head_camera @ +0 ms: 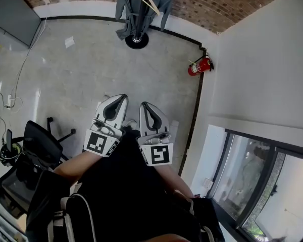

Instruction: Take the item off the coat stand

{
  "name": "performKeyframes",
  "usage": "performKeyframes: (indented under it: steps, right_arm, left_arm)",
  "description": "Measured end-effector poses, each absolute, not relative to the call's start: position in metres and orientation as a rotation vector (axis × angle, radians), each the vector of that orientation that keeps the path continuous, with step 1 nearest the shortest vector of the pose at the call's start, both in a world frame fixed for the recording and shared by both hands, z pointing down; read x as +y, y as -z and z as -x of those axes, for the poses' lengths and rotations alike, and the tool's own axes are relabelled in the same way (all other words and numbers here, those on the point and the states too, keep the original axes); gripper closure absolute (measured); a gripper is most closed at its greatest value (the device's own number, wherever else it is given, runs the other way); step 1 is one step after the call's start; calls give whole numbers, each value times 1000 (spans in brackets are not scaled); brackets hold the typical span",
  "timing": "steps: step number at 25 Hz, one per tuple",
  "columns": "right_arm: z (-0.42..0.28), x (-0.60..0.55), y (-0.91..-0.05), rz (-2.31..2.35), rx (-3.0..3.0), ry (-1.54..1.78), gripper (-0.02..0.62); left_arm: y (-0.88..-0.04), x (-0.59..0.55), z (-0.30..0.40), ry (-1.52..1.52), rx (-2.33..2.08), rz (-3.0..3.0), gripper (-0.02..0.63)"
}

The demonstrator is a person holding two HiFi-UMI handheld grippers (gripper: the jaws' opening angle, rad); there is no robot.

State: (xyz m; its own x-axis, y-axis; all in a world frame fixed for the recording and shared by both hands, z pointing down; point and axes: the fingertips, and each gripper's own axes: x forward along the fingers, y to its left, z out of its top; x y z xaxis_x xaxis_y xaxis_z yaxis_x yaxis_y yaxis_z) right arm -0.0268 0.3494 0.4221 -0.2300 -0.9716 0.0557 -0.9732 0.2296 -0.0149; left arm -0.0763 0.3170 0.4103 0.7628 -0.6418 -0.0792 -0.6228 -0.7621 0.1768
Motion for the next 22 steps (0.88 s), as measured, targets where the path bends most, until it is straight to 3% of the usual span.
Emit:
performKeyframes:
  steps: [22]
  right_arm:
    - [-19, 252, -445, -2120, -2278, -247, 575]
  left_arm:
    - [-425, 208, 36, 147, -858, -2797, 588]
